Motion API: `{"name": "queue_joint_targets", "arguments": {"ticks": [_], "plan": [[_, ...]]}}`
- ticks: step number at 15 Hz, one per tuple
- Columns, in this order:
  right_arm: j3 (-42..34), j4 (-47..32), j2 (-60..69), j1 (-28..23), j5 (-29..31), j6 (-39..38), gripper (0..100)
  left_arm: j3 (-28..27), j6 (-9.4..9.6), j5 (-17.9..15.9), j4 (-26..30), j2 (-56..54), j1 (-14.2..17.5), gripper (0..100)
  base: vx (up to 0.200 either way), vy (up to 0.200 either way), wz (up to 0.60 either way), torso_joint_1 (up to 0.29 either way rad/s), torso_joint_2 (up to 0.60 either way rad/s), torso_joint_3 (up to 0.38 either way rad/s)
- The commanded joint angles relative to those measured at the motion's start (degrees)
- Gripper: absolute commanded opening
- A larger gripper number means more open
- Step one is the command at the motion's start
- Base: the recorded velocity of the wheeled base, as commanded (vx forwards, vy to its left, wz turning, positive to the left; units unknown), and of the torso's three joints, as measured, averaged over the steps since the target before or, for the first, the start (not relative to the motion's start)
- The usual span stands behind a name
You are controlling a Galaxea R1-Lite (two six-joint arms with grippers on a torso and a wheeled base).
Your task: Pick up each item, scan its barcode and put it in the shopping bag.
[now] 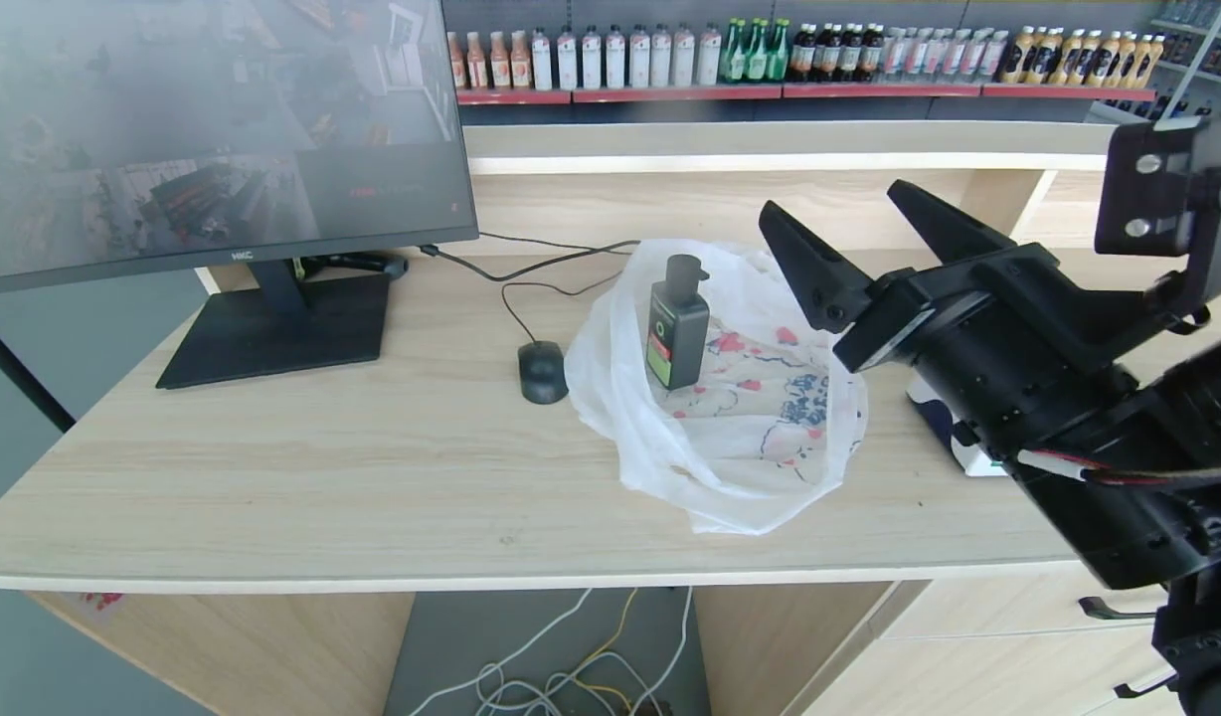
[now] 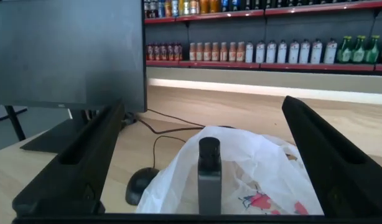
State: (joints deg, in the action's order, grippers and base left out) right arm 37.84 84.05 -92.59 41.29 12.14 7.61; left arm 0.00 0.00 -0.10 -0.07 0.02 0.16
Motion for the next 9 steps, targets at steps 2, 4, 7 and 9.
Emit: {"name": "queue_joint_targets", "arguments": {"ticks": [2, 4, 7, 9], "plan": [[-4.88, 1.38, 1.18, 0.99, 0.16, 0.04, 100, 0.0, 0.0, 0.01, -0.01, -0.02, 0.02, 100, 0.0, 0.0, 0.0, 0.0, 0.0, 0.0], [-5.32, 1.55, 0.3, 1.95, 0.16, 0.3, 100, 0.0, 0.0, 0.01, -0.01, -0.02, 0.02, 100, 0.0, 0.0, 0.0, 0.0, 0.0, 0.0], [-8.84, 2.52, 0.13, 3.62, 0.16, -3.12, 100, 0.0, 0.0, 0.01, -0.01, -0.02, 0.02, 100, 0.0, 0.0, 0.0, 0.0, 0.0, 0.0], [-9.28, 2.78, -1.28, 3.89, 0.34, -2.86, 100, 0.0, 0.0, 0.01, -0.01, -0.02, 0.02, 100, 0.0, 0.0, 0.0, 0.0, 0.0, 0.0]]}}
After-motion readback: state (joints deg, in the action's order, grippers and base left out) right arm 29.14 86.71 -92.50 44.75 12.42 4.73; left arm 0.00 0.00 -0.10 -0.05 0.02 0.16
